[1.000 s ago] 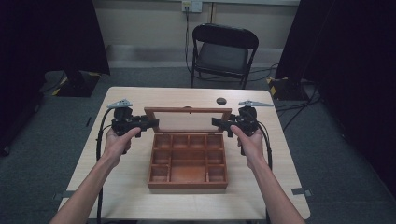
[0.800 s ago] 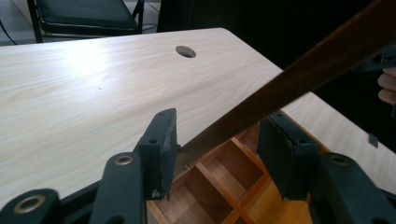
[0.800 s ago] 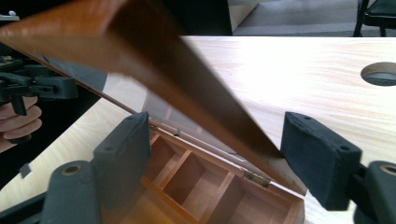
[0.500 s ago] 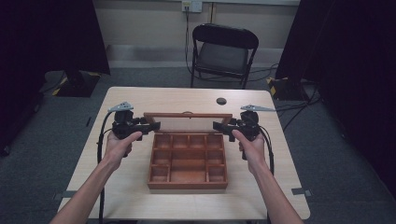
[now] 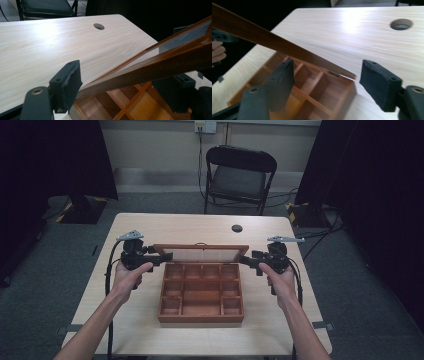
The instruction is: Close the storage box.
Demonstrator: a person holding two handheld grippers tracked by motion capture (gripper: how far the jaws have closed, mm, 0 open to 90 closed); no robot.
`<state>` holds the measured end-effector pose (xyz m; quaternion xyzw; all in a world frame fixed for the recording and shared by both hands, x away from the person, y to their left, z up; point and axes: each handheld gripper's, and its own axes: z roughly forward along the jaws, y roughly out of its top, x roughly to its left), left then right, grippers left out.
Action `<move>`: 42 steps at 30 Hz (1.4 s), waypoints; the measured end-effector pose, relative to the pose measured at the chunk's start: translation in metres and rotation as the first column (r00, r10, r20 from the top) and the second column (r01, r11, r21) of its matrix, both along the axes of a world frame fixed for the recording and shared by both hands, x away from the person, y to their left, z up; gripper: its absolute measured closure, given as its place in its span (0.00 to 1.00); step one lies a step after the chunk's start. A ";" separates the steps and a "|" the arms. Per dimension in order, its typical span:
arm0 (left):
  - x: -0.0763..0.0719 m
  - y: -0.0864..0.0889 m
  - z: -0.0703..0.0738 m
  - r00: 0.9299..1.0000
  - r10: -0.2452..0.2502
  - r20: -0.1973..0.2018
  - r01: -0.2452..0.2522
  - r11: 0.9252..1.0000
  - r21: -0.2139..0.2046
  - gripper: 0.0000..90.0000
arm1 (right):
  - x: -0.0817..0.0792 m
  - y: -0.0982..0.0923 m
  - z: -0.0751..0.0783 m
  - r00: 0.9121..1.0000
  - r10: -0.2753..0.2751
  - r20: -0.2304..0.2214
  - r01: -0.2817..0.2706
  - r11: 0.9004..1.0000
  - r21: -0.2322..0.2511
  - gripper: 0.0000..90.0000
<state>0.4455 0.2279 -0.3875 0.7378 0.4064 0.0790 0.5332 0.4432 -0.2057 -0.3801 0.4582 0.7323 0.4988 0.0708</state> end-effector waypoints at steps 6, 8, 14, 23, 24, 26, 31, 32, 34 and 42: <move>-0.002 0.001 0.002 1.000 0.013 0.019 -0.013 1.000 -0.010 0.25 | 0.000 -0.011 0.002 0.999 -0.041 0.012 0.041 0.999 -0.008 0.33; -0.002 0.003 0.003 1.000 0.015 0.018 -0.015 1.000 -0.012 0.25 | 0.000 -0.011 0.004 0.999 -0.033 0.011 0.033 0.999 -0.013 0.34; -0.004 0.003 0.004 1.000 0.009 0.020 -0.009 1.000 -0.003 0.24 | -0.001 -0.018 0.003 0.998 -0.057 0.008 0.057 0.998 -0.027 0.37; -0.018 0.002 -0.001 1.000 -0.007 0.010 0.007 1.000 0.024 0.21 | 0.000 -0.016 0.007 0.998 -0.054 0.041 0.055 0.998 -0.019 0.35; -0.020 0.002 -0.002 1.000 -0.011 0.011 0.010 0.999 0.031 0.21 | 0.000 -0.015 0.008 0.998 -0.052 0.043 0.052 0.999 -0.016 0.35; -0.024 0.001 -0.003 1.000 -0.020 0.019 0.020 0.998 0.051 0.21 | 0.000 -0.013 0.009 0.998 -0.048 0.049 0.049 0.999 -0.017 0.35; -0.028 0.001 -0.006 0.999 -0.037 0.011 0.036 0.997 0.065 0.19 | -0.002 -0.009 0.016 0.997 -0.033 0.072 0.034 0.999 -0.003 0.35; -0.029 0.001 -0.006 0.999 -0.045 0.013 0.044 0.997 0.068 0.19 | -0.003 -0.008 0.018 0.996 -0.031 0.078 0.031 1.000 -0.001 0.35; -0.031 0.000 -0.007 0.999 -0.045 0.011 0.044 0.997 0.069 0.19 | -0.005 -0.006 0.023 0.995 -0.027 0.097 0.028 0.999 -0.015 0.36; -0.042 -0.001 -0.009 0.999 -0.050 0.018 0.048 0.995 0.092 0.20 | -0.017 0.011 0.043 0.989 0.105 0.109 -0.110 0.993 0.043 0.47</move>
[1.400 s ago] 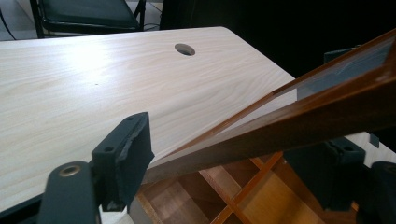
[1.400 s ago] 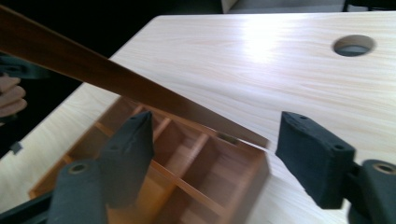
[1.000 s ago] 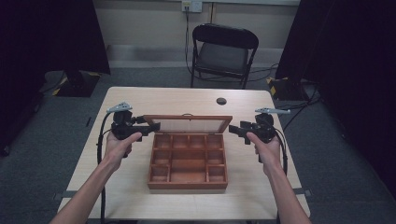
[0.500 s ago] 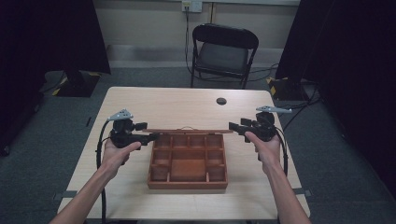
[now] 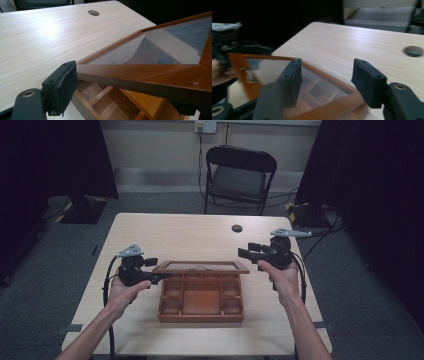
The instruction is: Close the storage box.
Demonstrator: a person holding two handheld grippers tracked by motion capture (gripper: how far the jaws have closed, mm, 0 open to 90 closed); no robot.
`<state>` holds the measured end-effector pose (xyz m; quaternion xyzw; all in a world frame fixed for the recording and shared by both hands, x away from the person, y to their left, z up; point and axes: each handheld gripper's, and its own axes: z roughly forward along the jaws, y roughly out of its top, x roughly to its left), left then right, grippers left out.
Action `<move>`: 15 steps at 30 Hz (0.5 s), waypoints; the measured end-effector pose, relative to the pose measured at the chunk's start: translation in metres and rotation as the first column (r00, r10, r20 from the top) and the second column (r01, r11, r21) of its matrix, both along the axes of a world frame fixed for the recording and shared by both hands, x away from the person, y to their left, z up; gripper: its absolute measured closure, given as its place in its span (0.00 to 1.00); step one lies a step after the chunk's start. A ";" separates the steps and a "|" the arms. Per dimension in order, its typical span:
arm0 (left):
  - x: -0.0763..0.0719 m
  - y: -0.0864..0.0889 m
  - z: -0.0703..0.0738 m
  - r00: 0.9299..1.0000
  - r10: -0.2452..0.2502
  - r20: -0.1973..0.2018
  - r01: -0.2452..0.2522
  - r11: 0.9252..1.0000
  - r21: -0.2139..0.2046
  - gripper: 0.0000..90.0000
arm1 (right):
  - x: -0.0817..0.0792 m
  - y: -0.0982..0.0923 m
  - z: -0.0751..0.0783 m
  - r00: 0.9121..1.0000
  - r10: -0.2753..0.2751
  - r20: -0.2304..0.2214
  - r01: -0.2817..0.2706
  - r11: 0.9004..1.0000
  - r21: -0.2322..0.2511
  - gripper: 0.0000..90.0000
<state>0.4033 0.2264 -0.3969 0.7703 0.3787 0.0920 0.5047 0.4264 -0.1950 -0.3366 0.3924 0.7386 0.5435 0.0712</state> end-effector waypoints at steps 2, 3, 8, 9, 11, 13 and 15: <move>-0.001 0.000 0.000 1.000 0.002 -0.001 -0.002 1.000 -0.004 0.20 | -0.004 0.010 0.002 0.999 0.043 0.003 -0.043 0.999 -0.005 0.48; -0.001 0.000 0.000 1.000 0.002 -0.001 -0.002 1.000 -0.004 0.20 | -0.004 0.010 0.002 0.999 0.043 0.003 -0.043 0.999 -0.005 0.48; -0.007 0.003 -0.004 1.000 -0.010 -0.011 0.011 1.000 0.020 0.18 | -0.012 0.044 0.006 0.989 0.145 -0.011 -0.145 0.987 -0.068 0.56; -0.008 0.004 -0.004 1.000 -0.013 -0.011 0.014 1.000 0.025 0.18 | -0.014 0.049 0.007 0.987 0.162 -0.008 -0.162 0.984 -0.069 0.58; -0.010 0.006 -0.005 1.000 -0.007 -0.001 0.007 1.000 0.027 0.18 | -0.015 0.053 0.008 0.984 0.181 -0.011 -0.181 0.981 -0.064 0.59; -0.009 0.006 -0.008 1.000 -0.005 -0.023 0.005 1.000 0.008 0.18 | -0.019 0.067 0.007 0.972 0.235 -0.014 -0.235 0.970 -0.067 0.65; -0.007 0.004 -0.010 1.000 -0.013 -0.024 0.013 1.000 0.025 0.18 | -0.020 0.076 0.005 0.963 0.270 -0.021 -0.271 0.960 -0.074 0.69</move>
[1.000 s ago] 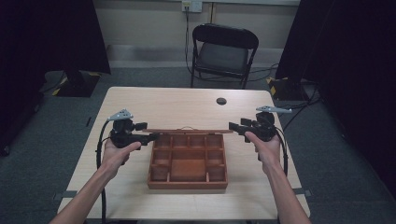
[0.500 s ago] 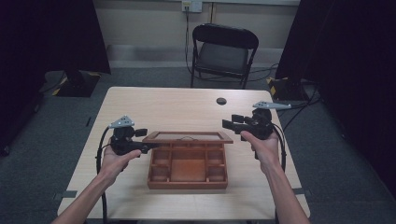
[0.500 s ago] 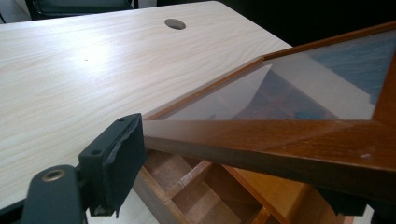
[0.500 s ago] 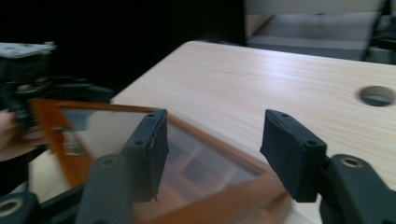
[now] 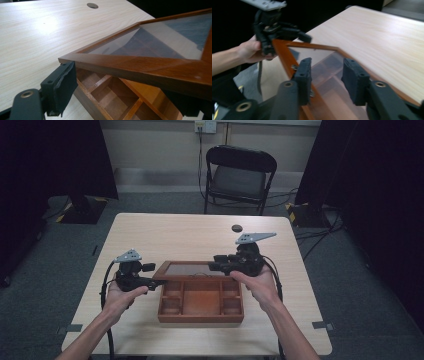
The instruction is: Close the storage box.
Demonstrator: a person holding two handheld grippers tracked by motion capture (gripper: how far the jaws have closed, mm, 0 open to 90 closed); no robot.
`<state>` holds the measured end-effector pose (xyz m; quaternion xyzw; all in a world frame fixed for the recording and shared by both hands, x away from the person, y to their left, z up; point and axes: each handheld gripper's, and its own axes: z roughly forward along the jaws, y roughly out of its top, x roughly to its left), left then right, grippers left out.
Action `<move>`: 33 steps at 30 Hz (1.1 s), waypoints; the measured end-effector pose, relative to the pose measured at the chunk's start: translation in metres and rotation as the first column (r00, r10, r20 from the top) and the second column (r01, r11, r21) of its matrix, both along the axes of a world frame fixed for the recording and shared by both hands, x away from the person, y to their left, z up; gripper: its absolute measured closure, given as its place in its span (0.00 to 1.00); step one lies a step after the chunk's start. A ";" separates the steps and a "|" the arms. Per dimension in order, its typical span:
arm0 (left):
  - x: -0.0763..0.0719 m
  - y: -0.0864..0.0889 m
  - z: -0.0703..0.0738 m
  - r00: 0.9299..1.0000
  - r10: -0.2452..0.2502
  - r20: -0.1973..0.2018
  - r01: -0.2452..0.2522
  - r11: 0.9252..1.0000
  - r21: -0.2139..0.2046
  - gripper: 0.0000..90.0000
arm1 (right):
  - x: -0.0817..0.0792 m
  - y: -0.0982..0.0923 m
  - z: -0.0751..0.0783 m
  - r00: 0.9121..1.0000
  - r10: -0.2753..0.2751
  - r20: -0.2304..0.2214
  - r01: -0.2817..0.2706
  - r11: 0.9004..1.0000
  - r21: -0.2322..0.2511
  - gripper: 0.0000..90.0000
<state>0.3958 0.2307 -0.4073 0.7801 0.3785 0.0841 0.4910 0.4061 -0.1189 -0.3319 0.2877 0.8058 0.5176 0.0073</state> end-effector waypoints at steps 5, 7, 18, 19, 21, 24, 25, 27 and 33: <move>0.000 0.000 0.000 1.000 0.008 0.004 -0.008 1.000 -0.008 0.18 | -0.003 0.015 -0.007 0.997 0.070 -0.028 -0.070 0.997 -0.016 0.76; 0.001 0.000 0.000 1.000 0.007 0.005 -0.007 1.000 -0.009 0.18 | -0.004 0.018 -0.007 0.997 0.073 -0.033 -0.074 0.997 -0.019 0.78; 0.004 0.001 -0.009 0.999 0.008 -0.050 -0.010 0.999 -0.040 0.18 | -0.001 0.024 -0.017 0.993 0.101 -0.058 -0.102 0.995 -0.017 0.81; 0.006 0.002 -0.010 0.999 0.013 -0.044 -0.014 1.000 -0.017 0.18 | -0.001 0.024 -0.018 0.993 0.103 -0.063 -0.104 0.994 -0.017 0.81; 0.006 0.000 -0.011 0.999 0.022 -0.042 -0.022 1.000 -0.003 0.20 | 0.000 0.025 -0.021 0.992 0.102 -0.077 -0.103 0.994 -0.019 0.81; 0.006 0.000 -0.011 0.999 0.018 -0.038 -0.018 1.000 -0.013 0.21 | 0.001 0.025 -0.023 0.991 0.111 -0.080 -0.112 0.994 -0.016 0.86; 0.006 0.000 -0.011 0.999 0.018 -0.034 -0.018 1.000 -0.011 0.21 | 0.001 0.025 -0.023 0.990 0.117 -0.078 -0.118 0.993 -0.013 0.89; 0.005 0.000 -0.011 0.999 0.012 -0.031 -0.012 1.000 0.000 0.22 | 0.001 0.025 -0.024 0.989 0.127 -0.078 -0.128 0.992 -0.010 0.90; 0.005 -0.001 -0.014 0.999 0.005 -0.031 -0.004 1.000 0.012 0.22 | 0.002 0.025 -0.026 0.986 0.140 -0.093 -0.142 0.990 -0.014 0.91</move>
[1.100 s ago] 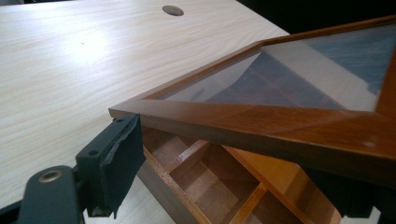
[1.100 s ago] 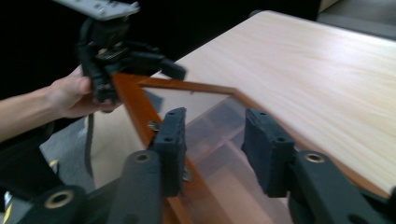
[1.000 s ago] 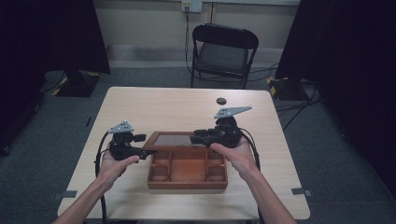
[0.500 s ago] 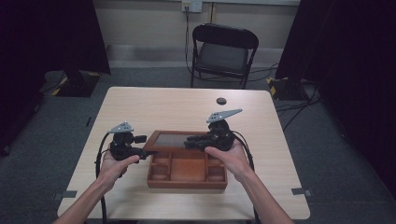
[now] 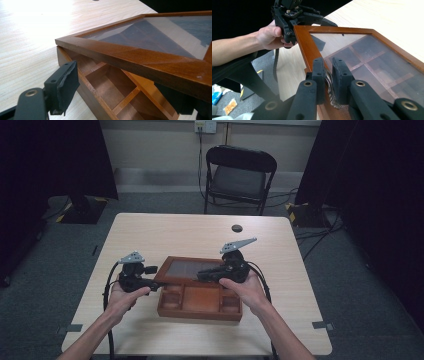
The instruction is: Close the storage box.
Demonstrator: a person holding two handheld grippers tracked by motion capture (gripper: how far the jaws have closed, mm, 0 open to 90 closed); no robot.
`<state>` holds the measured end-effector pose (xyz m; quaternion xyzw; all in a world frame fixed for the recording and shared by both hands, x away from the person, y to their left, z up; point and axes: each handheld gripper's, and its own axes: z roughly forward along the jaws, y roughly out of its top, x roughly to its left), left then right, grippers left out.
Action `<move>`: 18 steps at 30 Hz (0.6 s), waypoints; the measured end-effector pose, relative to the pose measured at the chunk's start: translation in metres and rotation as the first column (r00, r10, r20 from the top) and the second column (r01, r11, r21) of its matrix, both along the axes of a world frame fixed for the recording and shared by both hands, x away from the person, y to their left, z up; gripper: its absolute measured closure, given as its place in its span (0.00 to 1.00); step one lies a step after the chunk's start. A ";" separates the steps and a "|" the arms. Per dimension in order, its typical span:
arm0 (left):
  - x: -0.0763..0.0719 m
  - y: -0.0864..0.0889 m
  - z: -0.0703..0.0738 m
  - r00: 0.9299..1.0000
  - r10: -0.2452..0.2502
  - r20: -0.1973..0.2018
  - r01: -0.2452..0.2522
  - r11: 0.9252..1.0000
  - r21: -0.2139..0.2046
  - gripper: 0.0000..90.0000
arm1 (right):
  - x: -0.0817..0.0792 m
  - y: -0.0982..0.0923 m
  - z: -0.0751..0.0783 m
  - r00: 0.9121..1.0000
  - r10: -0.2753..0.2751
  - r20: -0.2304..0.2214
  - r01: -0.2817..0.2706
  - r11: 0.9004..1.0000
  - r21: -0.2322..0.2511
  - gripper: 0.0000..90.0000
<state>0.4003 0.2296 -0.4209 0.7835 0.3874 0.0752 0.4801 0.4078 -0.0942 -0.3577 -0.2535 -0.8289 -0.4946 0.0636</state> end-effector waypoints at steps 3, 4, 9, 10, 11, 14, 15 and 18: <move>0.000 -0.001 0.000 1.000 -0.006 -0.004 0.006 1.000 -0.004 0.22 | -0.001 0.000 0.000 1.000 0.001 0.009 -0.001 1.000 -0.012 0.91; 0.000 -0.001 0.000 1.000 -0.003 -0.001 0.003 1.000 -0.003 0.22 | -0.002 0.000 0.000 1.000 0.000 0.014 0.000 1.000 -0.014 0.91; -0.001 0.001 0.000 1.000 -0.004 0.006 0.004 1.000 0.011 0.22 | -0.003 -0.001 0.001 1.000 0.004 0.017 -0.003 1.000 -0.026 0.91; -0.001 0.002 -0.001 1.000 -0.002 0.003 0.002 1.000 0.013 0.22 | -0.003 -0.001 0.001 1.000 0.004 0.018 -0.004 0.999 -0.031 0.91; 0.001 0.005 -0.002 1.000 0.007 -0.004 -0.007 1.000 0.009 0.22 | -0.003 -0.001 0.001 1.000 0.004 0.018 -0.004 0.999 -0.031 0.91; 0.003 0.009 -0.003 1.000 0.011 -0.001 -0.011 1.000 0.028 0.20 | -0.003 -0.002 0.000 1.000 0.011 0.018 -0.011 1.000 -0.029 0.91; 0.003 0.010 -0.004 1.000 0.020 0.007 -0.020 0.999 0.036 0.22 | -0.003 -0.002 -0.001 1.000 0.015 0.022 -0.015 0.999 -0.031 0.91; 0.006 0.015 -0.006 0.999 0.030 -0.010 -0.030 0.999 0.022 0.22 | -0.004 -0.002 -0.001 1.000 0.019 0.024 -0.018 0.999 -0.038 0.91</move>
